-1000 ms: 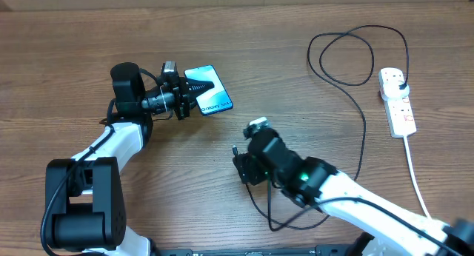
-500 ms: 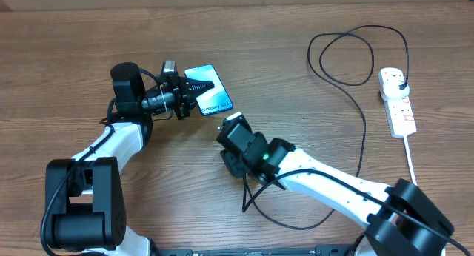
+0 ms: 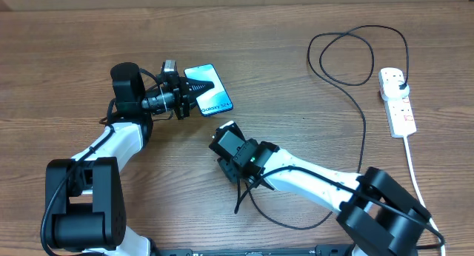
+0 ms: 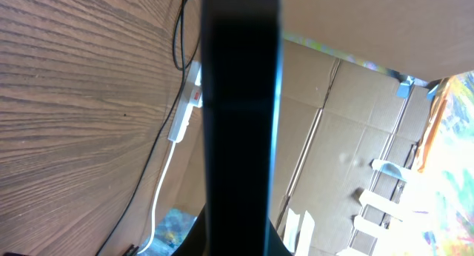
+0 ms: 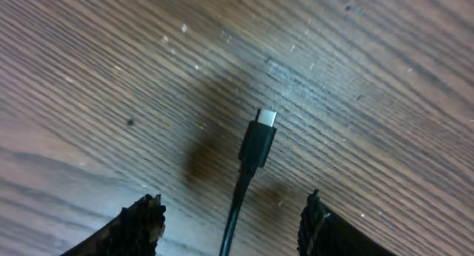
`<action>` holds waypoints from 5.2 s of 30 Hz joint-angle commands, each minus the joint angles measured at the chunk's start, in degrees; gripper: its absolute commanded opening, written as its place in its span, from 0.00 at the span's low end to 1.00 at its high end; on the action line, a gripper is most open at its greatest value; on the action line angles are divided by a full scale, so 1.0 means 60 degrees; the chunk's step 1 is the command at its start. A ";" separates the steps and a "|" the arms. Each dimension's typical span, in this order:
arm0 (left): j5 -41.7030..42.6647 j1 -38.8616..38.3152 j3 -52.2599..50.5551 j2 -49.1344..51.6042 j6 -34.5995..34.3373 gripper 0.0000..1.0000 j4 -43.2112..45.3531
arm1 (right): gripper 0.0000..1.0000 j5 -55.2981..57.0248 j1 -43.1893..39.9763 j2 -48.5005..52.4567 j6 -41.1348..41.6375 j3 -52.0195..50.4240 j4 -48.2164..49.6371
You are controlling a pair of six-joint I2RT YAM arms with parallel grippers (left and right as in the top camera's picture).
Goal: Plug charger to phone and switch on socket
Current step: 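Lower the right gripper onto the black cable's USB-C plug and grasp it, then lift the USB-C plug with the right gripper toward the phone, then align the USB-C plug under the phone's bottom port with the right gripper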
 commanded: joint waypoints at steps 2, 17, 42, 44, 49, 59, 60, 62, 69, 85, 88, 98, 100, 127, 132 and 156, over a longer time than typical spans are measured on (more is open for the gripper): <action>0.0229 0.0033 0.0113 -0.0036 0.0189 0.04 0.0102 | 0.58 0.0240 0.0036 0.0197 -0.0229 0.0171 0.0197; 0.0226 0.0033 0.0113 -0.0036 0.0146 0.04 0.0102 | 0.45 0.0448 -0.0160 0.0550 -0.0430 0.0168 0.0576; 0.0219 0.0040 0.0113 -0.0040 -0.0033 0.05 0.0106 | 0.26 0.0120 -0.0164 0.0911 -0.0903 0.0168 0.0605; 0.0219 0.0040 0.0113 -0.0040 -0.0033 0.04 0.0106 | 0.24 0.0051 -0.0164 0.0980 -0.0903 0.0168 0.0605; 0.0211 0.0040 0.0113 -0.0040 -0.0033 0.04 0.0106 | 0.17 -0.0022 -0.0164 0.1064 -0.0900 0.0168 0.0597; 0.0135 0.0040 0.0113 -0.0040 -0.0026 0.04 0.0106 | 0.04 -0.0025 -0.0171 0.1064 -0.0758 0.0171 0.0098; 0.0117 0.0040 0.0113 -0.0040 -0.0026 0.04 0.0106 | 0.04 -0.0022 -0.0186 0.1064 -0.0612 0.0171 -0.0007; 0.0080 0.0040 0.0113 -0.0040 -0.0026 0.05 0.0109 | 0.04 -0.0029 -0.0273 0.1060 -0.0222 0.0182 -0.0255; -0.0131 0.0044 0.0113 -0.0040 0.0062 0.05 0.0106 | 0.04 -0.1311 -0.0863 0.0590 0.0375 0.0182 -0.0849; -0.0306 0.0036 0.0113 -0.0036 0.0922 0.05 0.0106 | 0.04 -0.4983 -0.2823 -0.2590 0.0328 0.0178 -0.1421; -0.0277 0.0018 0.0113 -0.0040 0.1020 0.05 0.0106 | 0.04 -0.5315 -0.2980 -0.3002 0.0328 0.0178 -0.1708; -0.0769 -0.0729 0.0113 -0.0036 0.1308 0.04 0.0106 | 0.04 -0.6240 -0.3530 -0.3719 0.0117 0.0178 -0.2667; -0.0969 -0.0903 0.0113 -0.0036 0.1362 0.04 0.0109 | 0.04 -0.6488 -0.3530 -0.3843 0.0117 0.0178 -0.2765; -0.1151 -0.1417 0.0113 -0.0036 0.2732 0.04 0.0109 | 0.04 -0.6765 -0.3530 -0.3938 0.0375 0.0168 -0.1661; -0.1107 -0.1417 0.0117 -0.0040 0.2725 0.04 0.0109 | 0.04 -0.6736 -0.3519 -0.3588 0.0379 0.0168 -0.1319; -0.1100 -0.1417 0.0113 -0.0036 0.2692 0.04 0.0109 | 0.04 -0.6167 -0.3523 -0.3257 0.0448 0.0168 -0.0867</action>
